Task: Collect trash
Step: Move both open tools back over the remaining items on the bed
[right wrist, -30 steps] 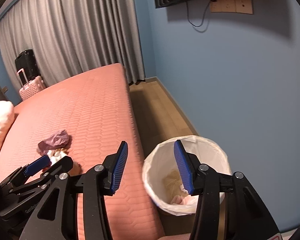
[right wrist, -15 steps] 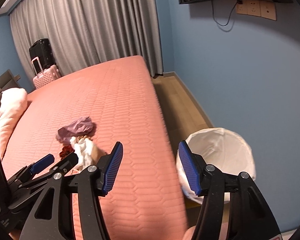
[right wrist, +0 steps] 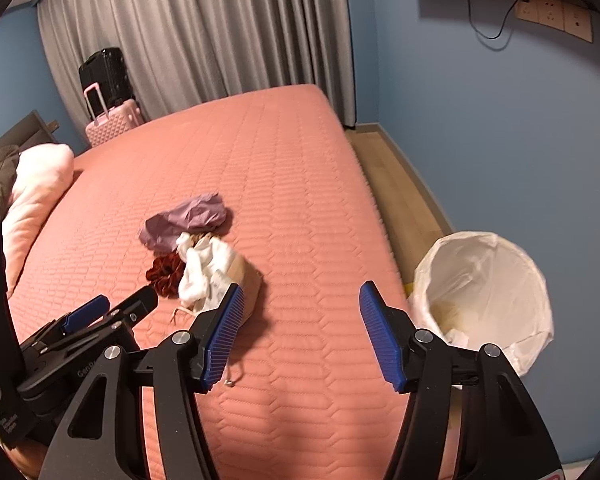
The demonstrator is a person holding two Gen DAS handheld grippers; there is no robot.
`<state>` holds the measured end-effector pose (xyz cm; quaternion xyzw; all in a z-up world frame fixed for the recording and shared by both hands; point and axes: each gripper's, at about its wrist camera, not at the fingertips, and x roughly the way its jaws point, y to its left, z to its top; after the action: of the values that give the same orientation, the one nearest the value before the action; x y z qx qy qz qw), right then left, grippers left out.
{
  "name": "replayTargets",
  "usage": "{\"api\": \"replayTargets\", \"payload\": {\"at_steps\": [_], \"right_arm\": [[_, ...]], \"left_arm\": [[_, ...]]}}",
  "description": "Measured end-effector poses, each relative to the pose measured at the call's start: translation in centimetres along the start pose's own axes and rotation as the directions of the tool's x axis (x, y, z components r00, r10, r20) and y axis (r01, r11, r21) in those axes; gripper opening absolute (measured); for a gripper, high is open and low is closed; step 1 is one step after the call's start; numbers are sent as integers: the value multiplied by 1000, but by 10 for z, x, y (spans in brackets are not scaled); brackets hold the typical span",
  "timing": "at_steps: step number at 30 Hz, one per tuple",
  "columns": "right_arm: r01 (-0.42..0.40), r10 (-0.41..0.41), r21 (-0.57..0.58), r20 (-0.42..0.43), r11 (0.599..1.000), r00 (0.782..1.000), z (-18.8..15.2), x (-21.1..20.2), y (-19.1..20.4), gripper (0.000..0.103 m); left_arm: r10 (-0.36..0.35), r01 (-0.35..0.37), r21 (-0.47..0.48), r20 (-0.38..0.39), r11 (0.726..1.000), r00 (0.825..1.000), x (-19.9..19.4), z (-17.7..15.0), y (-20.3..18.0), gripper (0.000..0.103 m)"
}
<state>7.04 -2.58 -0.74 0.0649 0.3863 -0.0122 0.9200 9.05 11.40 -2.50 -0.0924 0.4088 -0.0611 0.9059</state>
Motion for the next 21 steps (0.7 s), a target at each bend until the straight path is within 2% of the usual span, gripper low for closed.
{"api": "replayTargets", "payload": {"at_steps": [13, 17, 21], "right_arm": [[-89, 87, -15, -95, 996, 992, -22, 52, 44, 59], [-101, 97, -24, -117, 995, 988, -25, 70, 58, 59], [-117, 114, -13, -141, 993, 983, -25, 88, 66, 59]], "left_arm": [[76, -81, -72, -72, 994, 994, 19, -12, 62, 75], [101, -107, -84, -81, 991, 992, 26, -12, 77, 79], [110, -119, -93, -95, 989, 989, 37, -9, 91, 80]]}}
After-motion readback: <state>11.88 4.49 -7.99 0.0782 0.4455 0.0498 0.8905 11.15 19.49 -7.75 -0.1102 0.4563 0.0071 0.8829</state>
